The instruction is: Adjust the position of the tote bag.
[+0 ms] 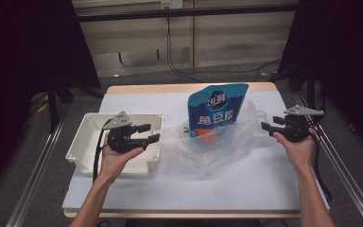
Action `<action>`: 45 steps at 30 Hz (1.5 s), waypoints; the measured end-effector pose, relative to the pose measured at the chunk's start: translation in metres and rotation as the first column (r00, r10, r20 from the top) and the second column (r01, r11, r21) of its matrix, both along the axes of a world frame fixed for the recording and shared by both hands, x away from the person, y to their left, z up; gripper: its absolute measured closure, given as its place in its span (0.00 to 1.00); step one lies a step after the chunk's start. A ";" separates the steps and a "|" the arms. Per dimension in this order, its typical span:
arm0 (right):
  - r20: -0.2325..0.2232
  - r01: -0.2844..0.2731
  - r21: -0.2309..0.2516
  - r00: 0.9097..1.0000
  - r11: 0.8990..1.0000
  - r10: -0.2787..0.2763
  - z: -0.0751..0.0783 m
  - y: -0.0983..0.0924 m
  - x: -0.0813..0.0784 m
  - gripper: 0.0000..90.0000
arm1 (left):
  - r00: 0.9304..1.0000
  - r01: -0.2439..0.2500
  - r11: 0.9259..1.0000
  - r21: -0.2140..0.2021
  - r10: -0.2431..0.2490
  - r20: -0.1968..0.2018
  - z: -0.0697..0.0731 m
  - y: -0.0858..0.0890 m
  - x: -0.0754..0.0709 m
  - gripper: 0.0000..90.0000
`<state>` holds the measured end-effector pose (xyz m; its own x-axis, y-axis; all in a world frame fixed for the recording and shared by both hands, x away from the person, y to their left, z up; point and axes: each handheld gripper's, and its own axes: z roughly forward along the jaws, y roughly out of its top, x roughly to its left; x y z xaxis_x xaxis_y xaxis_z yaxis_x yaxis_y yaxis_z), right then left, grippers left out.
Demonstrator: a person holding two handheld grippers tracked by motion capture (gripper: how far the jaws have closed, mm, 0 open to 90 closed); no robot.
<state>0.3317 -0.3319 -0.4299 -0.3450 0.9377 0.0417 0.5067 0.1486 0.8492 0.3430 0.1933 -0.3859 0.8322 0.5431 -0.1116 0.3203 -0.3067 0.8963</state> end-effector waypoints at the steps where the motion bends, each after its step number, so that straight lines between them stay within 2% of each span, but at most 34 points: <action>1: 0.016 0.002 -0.002 1.000 1.000 -0.002 0.003 0.000 -0.001 0.47 | 1.000 -0.006 1.000 -0.023 0.006 0.009 0.003 0.002 -0.001 0.46; 5: 0.066 0.015 -0.006 0.998 1.000 -0.015 0.021 0.005 -0.010 0.45 | 1.000 -0.006 1.000 -0.024 0.006 0.023 0.011 0.001 -0.003 0.48; 6: 0.079 0.007 0.009 0.997 1.000 -0.007 0.026 0.006 -0.012 0.44 | 0.999 0.001 1.000 -0.012 -0.001 0.033 0.016 -0.002 -0.005 0.51; 7: 0.079 0.007 0.009 0.997 1.000 -0.007 0.026 0.006 -0.012 0.44 | 0.999 0.001 1.000 -0.012 -0.001 0.033 0.016 -0.002 -0.005 0.51; 8: 0.088 -0.018 0.023 0.996 1.000 0.015 0.033 0.009 -0.015 0.46 | 0.999 0.013 1.000 -0.018 -0.012 0.037 0.018 -0.005 -0.005 0.54; 10: 0.090 -0.036 0.025 0.995 0.999 0.034 0.036 0.014 -0.016 0.48 | 0.998 0.049 0.999 -0.023 -0.048 0.045 0.022 -0.013 -0.005 0.64; 11: 0.096 -0.058 0.044 0.994 0.997 0.054 0.036 0.016 -0.017 0.50 | 0.997 0.065 0.998 -0.024 -0.064 0.046 0.022 -0.017 -0.005 0.70; 12: 0.096 -0.058 0.044 0.994 0.997 0.054 0.036 0.016 -0.017 0.50 | 0.997 0.065 0.998 -0.024 -0.064 0.046 0.022 -0.017 -0.005 0.75; 13: 0.089 -0.098 0.070 0.992 0.993 0.091 0.033 0.024 -0.015 0.62 | 0.995 0.087 0.996 -0.012 -0.086 0.044 0.022 -0.024 -0.003 0.81; 15: 0.076 -0.124 0.058 0.990 0.991 0.120 0.031 0.032 -0.014 0.73 | 0.990 0.136 0.990 0.019 -0.137 0.018 0.021 -0.044 0.003 0.87; 16: 0.065 -0.149 0.048 0.987 0.988 0.145 0.031 0.037 -0.012 0.77 | 0.988 0.153 0.987 0.048 -0.154 0.009 0.021 -0.052 0.005 0.90; 17: 0.065 -0.149 0.048 0.987 0.988 0.145 0.031 0.037 -0.012 0.77 | 0.988 0.153 0.987 0.048 -0.154 0.009 0.021 -0.052 0.005 0.93; 18: 0.043 -0.198 0.031 0.980 0.980 0.197 0.030 0.050 -0.010 0.88 | 0.984 0.179 0.977 0.114 -0.178 -0.019 0.018 -0.068 0.012 0.97; 19: 0.037 -0.220 0.027 0.975 0.975 0.219 0.030 0.054 -0.009 0.91 | 0.981 0.193 0.973 0.129 -0.191 -0.026 0.018 -0.074 0.016 0.99; 21: 0.023 -0.254 0.007 0.967 0.967 0.254 0.030 0.065 -0.007 0.99 | 0.979 0.203 0.961 0.189 -0.200 -0.035 0.018 -0.087 0.019 1.00; 24: 0.005 -0.290 -0.016 0.957 0.957 0.290 0.030 0.079 -0.002 1.00 | 0.977 0.213 0.949 0.232 -0.206 -0.054 0.017 -0.103 0.027 1.00; 27: 0.023 -0.275 -0.035 0.961 0.961 0.276 0.033 0.088 0.004 1.00 | 0.975 0.221 0.941 0.254 -0.209 -0.075 0.017 -0.109 0.034 1.00; 28: 0.034 -0.275 -0.022 0.961 0.961 0.276 0.034 0.090 0.006 1.00 | 0.979 0.204 0.932 0.299 -0.188 -0.082 0.019 -0.114 0.041 1.00; 29: 0.034 -0.276 -0.012 0.960 0.961 0.276 0.034 0.091 0.008 1.00 | 0.980 0.193 0.933 0.302 -0.170 -0.100 0.018 -0.116 0.043 1.00; 30: 0.022 -0.274 -0.014 0.961 0.961 0.275 0.033 0.094 0.010 1.00 | 0.980 0.195 0.925 0.325 -0.171 -0.103 0.017 -0.117 0.046 1.00; 31: 0.022 -0.274 -0.014 0.961 0.961 0.275 0.033 0.094 0.010 1.00 | 0.980 0.195 0.925 0.325 -0.171 -0.103 0.017 -0.117 0.046 1.00; 32: 0.007 -0.275 -0.028 0.961 0.961 0.275 0.031 0.097 0.012 1.00 | 0.978 0.203 0.915 0.349 -0.172 -0.119 0.015 -0.117 0.048 1.00; 33: -0.031 -0.289 -0.054 0.957 0.956 0.288 0.025 0.103 0.014 1.00 | 0.981 0.188 0.903 0.385 -0.149 -0.128 0.011 -0.116 0.051 1.00; 35: -0.058 -0.299 -0.059 0.954 0.952 0.296 0.021 0.105 0.014 1.00 | 0.981 0.172 0.907 0.384 -0.120 -0.155 0.005 -0.115 0.055 1.00; 36: -0.070 -0.304 -0.068 0.952 0.950 0.299 0.018 0.106 0.014 1.00 | 0.979 0.165 0.914 0.372 -0.104 -0.177 0.002 -0.114 0.058 1.00; 37: -0.082 -0.310 -0.077 0.949 0.948 0.304 0.016 0.107 0.013 1.00 | 0.979 0.165 0.914 0.372 -0.104 -0.177 0.002 -0.114 0.058 1.00; 38: -0.082 -0.310 -0.077 0.949 0.948 0.304 0.016 0.107 0.013 1.00 | 0.974 0.155 0.925 0.346 -0.086 -0.208 0.000 -0.113 0.062 1.00; 39: -0.115 -0.333 -0.084 0.939 0.939 0.323 0.011 0.110 0.013 1.00 | 0.966 0.155 0.932 0.328 -0.073 -0.249 -0.006 -0.117 0.065 1.00; 40: -0.128 -0.345 -0.087 0.934 0.934 0.333 0.008 0.112 0.013 1.00 | 0.962 0.180 0.918 0.354 -0.088 -0.259 -0.009 -0.119 0.067 1.00; 41: -0.128 -0.345 -0.087 0.934 0.934 0.333 0.008 0.112 0.013 1.00 | 0.962 0.180 0.918 0.354 -0.088 -0.259 -0.009 -0.119 0.067 1.00; 42: -0.146 -0.354 -0.095 0.930 0.930 0.339 0.002 0.118 0.011 1.00 | 0.957 0.204 0.894 0.399 -0.095 -0.275 -0.010 -0.122 0.069 1.00; 43: -0.144 -0.361 -0.088 0.927 0.928 0.347 0.000 0.119 0.012 1.00 | 0.953 0.219 0.882 0.417 -0.100 -0.287 -0.012 -0.124 0.071 1.00; 44: -0.157 -0.379 -0.083 0.918 0.922 0.364 -0.003 0.122 0.013 1.00 | 0.947 0.223 0.878 0.424 -0.092 -0.308 -0.014 -0.129 0.076 1.00; 45: -0.157 -0.379 -0.083 0.918 0.922 0.364 -0.003 0.122 0.013 1.00 | 0.947 0.223 0.878 0.424 -0.092 -0.308 -0.014 -0.129 0.076 1.00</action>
<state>0.3442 -0.2100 -0.4331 -0.6676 0.7443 0.0174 0.5061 0.4366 0.7438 0.4185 0.0640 -0.3999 0.8835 0.4526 -0.1206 0.4420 -0.7203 0.5347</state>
